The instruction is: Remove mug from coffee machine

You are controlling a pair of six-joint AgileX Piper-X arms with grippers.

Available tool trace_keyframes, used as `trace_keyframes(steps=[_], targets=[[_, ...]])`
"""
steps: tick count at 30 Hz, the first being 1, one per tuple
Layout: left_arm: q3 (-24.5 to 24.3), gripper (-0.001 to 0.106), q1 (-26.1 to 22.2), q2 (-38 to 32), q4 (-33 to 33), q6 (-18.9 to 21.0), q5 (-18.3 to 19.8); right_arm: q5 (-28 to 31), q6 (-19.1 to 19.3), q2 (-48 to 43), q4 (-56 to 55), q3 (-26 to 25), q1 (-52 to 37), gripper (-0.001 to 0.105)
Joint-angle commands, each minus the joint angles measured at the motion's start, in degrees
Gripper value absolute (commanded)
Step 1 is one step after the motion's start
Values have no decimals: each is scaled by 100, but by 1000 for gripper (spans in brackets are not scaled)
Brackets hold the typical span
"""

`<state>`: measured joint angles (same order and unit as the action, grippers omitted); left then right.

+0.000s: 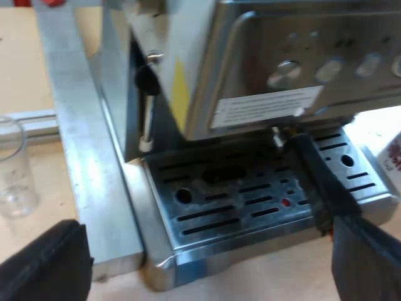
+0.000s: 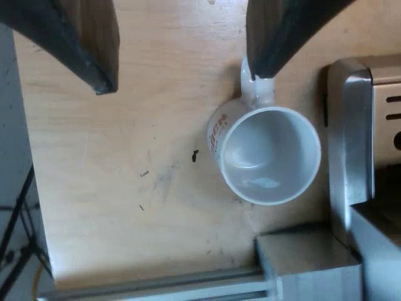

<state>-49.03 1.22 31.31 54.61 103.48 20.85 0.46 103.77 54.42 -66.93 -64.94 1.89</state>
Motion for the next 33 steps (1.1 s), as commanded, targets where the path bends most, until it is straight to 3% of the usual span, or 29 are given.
trace_keyframes(steps=[1,10,21,25,33], targets=[[-33,80,-43,-16,131,10,-195,136,204,-288,78,-59,80,49],[-33,80,-43,-682,129,-116,-589,382,320,-1268,180,-59,238,49],[-17,80,-43,-1928,148,-219,-589,341,320,-2768,284,-59,238,49],[-17,80,-43,-2383,164,-524,-607,333,320,-3319,286,-44,238,49],[-17,80,-43,-3241,411,-523,-607,333,320,-4576,286,460,238,49]])
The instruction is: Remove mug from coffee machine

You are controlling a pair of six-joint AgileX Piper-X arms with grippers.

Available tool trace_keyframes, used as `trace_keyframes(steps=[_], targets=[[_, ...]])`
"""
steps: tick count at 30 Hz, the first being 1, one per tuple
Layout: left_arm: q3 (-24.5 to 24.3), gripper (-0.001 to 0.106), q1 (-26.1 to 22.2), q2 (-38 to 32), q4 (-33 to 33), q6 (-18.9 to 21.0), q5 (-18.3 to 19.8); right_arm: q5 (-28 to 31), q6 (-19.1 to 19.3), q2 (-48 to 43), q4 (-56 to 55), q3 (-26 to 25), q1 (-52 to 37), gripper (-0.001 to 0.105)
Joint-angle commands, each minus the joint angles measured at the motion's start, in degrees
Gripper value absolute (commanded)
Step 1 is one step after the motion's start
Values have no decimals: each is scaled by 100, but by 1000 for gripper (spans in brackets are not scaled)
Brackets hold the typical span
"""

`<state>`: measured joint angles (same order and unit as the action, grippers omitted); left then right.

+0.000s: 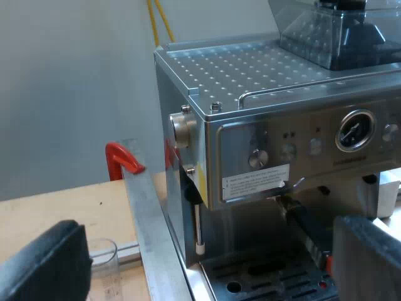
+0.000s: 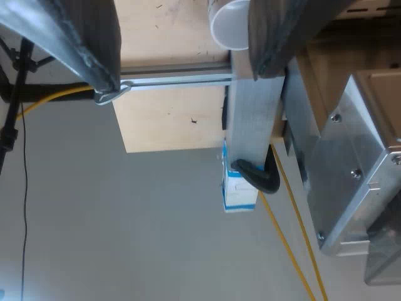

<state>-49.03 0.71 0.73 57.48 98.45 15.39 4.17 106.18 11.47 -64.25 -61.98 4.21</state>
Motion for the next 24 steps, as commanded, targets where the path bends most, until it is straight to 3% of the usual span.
trace_keyframes(steps=[1,7,12,19,24], targets=[[-17,80,7,-303,169,-21,-61,-39,80,-469,18,269,7,49],[-17,80,7,-951,545,-97,-61,-5,42,-1457,18,842,7,49],[-78,80,7,-963,1122,-140,-117,42,-7,-1453,-244,886,-3,49],[12,80,7,-963,1065,-157,-386,-62,-6,-1464,142,1385,-3,49],[711,80,7,-951,565,-146,-448,-62,-6,-1453,379,1865,-3,49]])
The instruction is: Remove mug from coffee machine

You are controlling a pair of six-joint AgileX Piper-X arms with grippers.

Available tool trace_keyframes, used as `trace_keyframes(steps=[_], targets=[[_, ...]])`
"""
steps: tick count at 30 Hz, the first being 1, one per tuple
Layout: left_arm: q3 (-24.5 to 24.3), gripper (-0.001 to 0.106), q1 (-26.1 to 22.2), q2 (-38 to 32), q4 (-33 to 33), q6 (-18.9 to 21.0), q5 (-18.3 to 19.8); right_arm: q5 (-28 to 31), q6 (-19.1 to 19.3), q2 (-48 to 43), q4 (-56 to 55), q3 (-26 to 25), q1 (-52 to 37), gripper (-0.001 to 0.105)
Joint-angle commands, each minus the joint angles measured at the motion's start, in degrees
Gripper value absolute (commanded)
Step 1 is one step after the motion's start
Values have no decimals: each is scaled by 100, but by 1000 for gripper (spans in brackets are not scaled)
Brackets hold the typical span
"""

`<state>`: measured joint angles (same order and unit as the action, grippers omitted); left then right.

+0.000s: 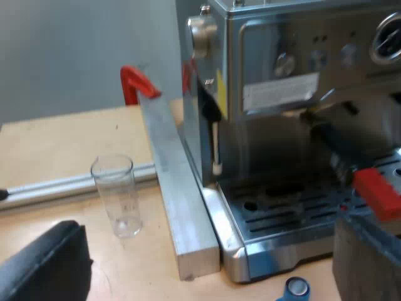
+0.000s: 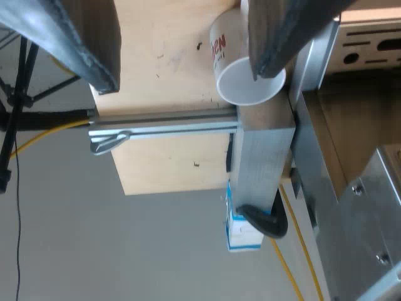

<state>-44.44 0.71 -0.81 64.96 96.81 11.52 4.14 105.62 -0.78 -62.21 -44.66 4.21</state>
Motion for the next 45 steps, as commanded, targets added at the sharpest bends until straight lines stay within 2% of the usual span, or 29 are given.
trace_keyframes(steps=[1,4,5,8,14,21,24,45], targets=[[316,80,7,-797,-225,19,-61,-58,50,-228,195,177,-3,49],[496,80,7,-797,-236,19,-61,-58,50,-228,198,312,-3,49],[726,80,7,-797,-234,19,-61,-58,50,-228,198,410,-3,49],[985,80,7,-797,-234,19,-61,-58,50,-228,198,652,-3,49],[1359,80,7,-788,-363,19,-61,-58,50,-228,198,1062,-3,49],[1361,80,7,-788,-416,19,-56,-58,50,-217,251,1409,-3,49],[1361,80,7,-788,-371,19,-56,-58,-42,-217,280,1416,-3,49],[1424,80,7,-788,-526,19,-20,-44,-42,-217,290,1416,-3,49]])
